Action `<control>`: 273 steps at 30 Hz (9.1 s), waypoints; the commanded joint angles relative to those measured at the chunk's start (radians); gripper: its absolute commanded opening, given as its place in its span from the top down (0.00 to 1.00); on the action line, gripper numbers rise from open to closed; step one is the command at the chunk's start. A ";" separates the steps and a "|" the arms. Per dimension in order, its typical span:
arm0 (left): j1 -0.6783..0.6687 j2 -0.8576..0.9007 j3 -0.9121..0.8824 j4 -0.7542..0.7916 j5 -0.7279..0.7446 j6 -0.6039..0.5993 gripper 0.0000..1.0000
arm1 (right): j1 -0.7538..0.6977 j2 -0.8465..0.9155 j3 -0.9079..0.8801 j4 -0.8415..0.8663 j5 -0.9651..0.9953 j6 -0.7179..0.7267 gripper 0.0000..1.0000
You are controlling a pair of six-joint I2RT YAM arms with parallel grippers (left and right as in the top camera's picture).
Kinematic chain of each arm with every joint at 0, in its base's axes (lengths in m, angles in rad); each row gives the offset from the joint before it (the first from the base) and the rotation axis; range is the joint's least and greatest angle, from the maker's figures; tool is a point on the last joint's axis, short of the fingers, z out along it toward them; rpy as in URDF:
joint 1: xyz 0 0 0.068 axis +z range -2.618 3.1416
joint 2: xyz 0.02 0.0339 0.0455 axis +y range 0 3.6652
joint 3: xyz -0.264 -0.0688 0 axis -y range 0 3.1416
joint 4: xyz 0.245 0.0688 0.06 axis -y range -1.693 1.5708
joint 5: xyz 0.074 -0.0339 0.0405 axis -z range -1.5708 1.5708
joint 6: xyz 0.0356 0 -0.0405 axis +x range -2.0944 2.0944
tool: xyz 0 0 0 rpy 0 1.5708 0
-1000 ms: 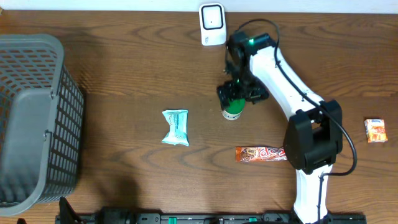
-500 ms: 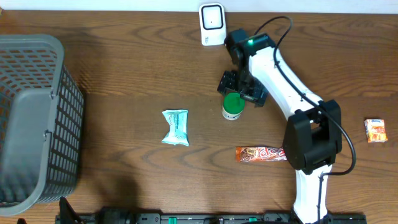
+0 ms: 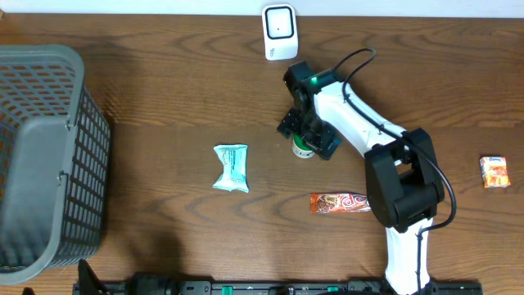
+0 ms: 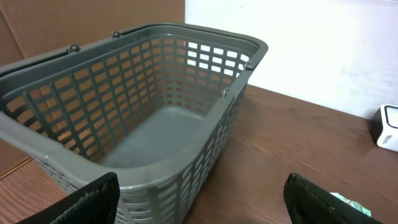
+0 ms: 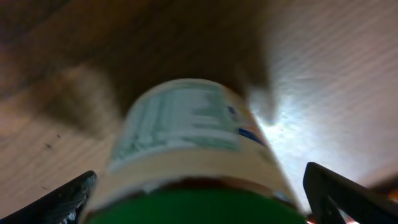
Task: Scan the item barcode
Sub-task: 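Carry the bottle up to the white scanner, then hold the bottle label against the scanner window, then carry the bottle to the right side and lower it, then move the right gripper over the light-blue wipes pack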
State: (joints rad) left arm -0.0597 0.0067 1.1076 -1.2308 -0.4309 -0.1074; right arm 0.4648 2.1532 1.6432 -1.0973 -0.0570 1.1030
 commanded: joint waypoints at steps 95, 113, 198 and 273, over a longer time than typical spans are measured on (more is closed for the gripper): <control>0.004 0.002 0.002 -0.011 0.001 -0.002 0.16 | -0.009 0.210 0.649 0.611 0.548 -1.015 0.51; 0.004 0.002 0.002 -0.011 0.001 -0.002 0.16 | 0.000 0.451 0.649 1.056 0.673 -1.075 0.51; 0.004 0.002 0.002 -0.018 0.001 -0.002 0.15 | -1.102 0.258 0.665 -0.159 0.098 -0.499 0.01; 0.004 0.002 0.002 -0.045 0.001 -0.002 0.15 | 0.669 0.019 -0.232 0.499 0.536 -0.918 0.01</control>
State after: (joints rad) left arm -0.0597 0.0067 1.1076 -1.2762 -0.4313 -0.1074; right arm 1.1271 2.1017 1.4265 -0.5781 0.4416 0.2111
